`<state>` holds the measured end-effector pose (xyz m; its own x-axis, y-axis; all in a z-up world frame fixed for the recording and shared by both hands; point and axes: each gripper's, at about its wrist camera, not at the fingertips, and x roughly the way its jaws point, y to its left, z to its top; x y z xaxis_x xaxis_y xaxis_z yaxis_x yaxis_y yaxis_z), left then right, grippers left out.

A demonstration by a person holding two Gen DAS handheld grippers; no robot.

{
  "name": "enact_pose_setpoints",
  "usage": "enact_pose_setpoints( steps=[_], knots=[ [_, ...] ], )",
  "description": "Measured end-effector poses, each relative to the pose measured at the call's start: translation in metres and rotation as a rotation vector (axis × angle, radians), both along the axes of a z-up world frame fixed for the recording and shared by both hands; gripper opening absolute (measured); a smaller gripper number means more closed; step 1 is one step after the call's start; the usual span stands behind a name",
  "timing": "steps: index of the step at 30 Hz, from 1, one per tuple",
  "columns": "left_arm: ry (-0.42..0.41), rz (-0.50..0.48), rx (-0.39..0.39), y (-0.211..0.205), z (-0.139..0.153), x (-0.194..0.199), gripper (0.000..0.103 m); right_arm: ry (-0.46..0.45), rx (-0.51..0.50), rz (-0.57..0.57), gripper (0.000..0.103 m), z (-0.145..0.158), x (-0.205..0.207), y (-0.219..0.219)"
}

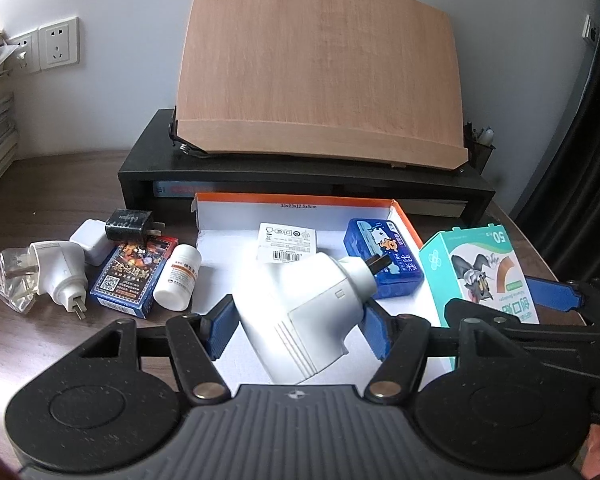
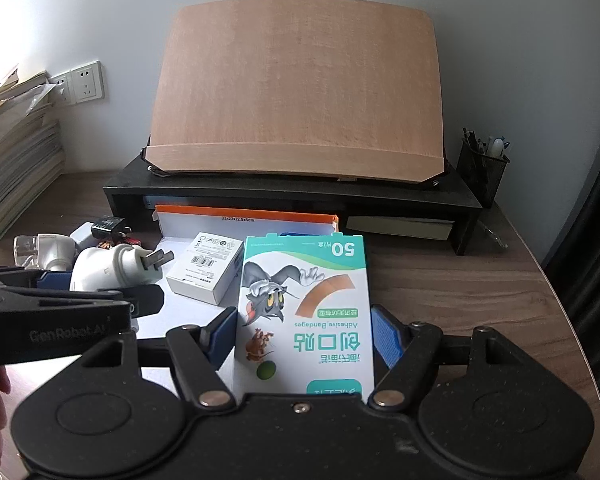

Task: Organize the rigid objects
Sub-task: 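Hold the teal box and plug adapter above the tray with both tools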

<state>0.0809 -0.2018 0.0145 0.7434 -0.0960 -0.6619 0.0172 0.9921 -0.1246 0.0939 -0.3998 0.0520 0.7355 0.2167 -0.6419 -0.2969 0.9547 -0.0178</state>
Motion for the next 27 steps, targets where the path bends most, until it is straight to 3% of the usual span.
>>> enact_pose_setpoints(
  steps=[27],
  knots=[
    [0.033, 0.010, 0.003, 0.006, -0.008, 0.013, 0.066, 0.026, -0.014, -0.008, 0.083, -0.006, 0.006, 0.012]
  ],
)
